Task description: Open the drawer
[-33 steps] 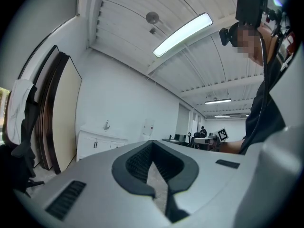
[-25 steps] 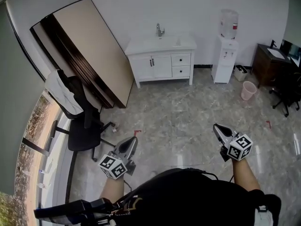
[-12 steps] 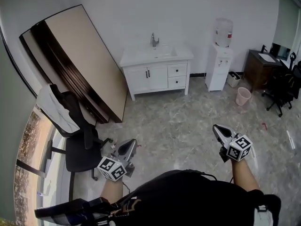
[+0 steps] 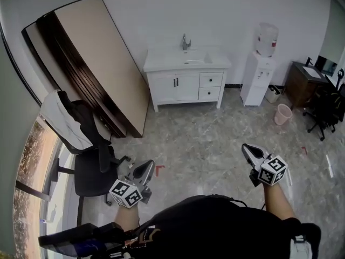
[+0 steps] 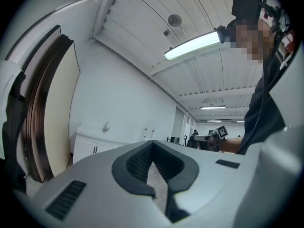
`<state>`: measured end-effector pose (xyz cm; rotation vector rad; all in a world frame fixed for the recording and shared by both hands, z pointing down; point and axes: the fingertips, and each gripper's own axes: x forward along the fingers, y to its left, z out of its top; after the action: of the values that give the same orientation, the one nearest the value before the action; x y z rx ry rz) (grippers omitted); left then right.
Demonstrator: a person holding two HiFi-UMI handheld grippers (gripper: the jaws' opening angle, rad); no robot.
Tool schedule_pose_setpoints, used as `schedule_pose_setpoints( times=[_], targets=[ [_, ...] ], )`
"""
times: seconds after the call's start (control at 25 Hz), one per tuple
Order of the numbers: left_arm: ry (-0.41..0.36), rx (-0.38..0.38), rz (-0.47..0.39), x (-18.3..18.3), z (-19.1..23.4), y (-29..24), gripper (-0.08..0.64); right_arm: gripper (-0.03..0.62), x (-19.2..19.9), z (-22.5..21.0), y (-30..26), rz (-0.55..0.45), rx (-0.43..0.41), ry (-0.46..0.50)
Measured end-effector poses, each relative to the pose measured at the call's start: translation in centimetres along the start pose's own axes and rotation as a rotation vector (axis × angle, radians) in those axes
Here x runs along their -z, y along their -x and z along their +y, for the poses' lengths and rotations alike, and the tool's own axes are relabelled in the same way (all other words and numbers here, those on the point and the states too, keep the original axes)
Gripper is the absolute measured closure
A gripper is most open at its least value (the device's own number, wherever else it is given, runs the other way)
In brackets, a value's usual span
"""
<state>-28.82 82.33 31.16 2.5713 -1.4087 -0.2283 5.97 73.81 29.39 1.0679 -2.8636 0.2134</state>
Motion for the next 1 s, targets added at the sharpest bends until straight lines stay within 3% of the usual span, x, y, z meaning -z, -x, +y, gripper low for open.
schedule_pose_setpoints(
  times=[0.24,0.6,1.0],
  targets=[
    [-0.001,-0.046,0.003,0.3,0.8,-3.7,0.566,0.592,0.0,-4.4,-2.8,-0.010,-0.054,-0.011],
    [-0.026,-0.129,-0.036,-0.8,-2.0,-14.6,0.566,0.592,-2.5,-16.5,-4.9,-0.027,-0.156,0.006],
    [-0.015,-0.125,-0.020,0.6,-5.1,-25.4,0.566,0.592,-2.5,-27.7,-4.3,-0.021,-0.169,-0.017]
  ],
)
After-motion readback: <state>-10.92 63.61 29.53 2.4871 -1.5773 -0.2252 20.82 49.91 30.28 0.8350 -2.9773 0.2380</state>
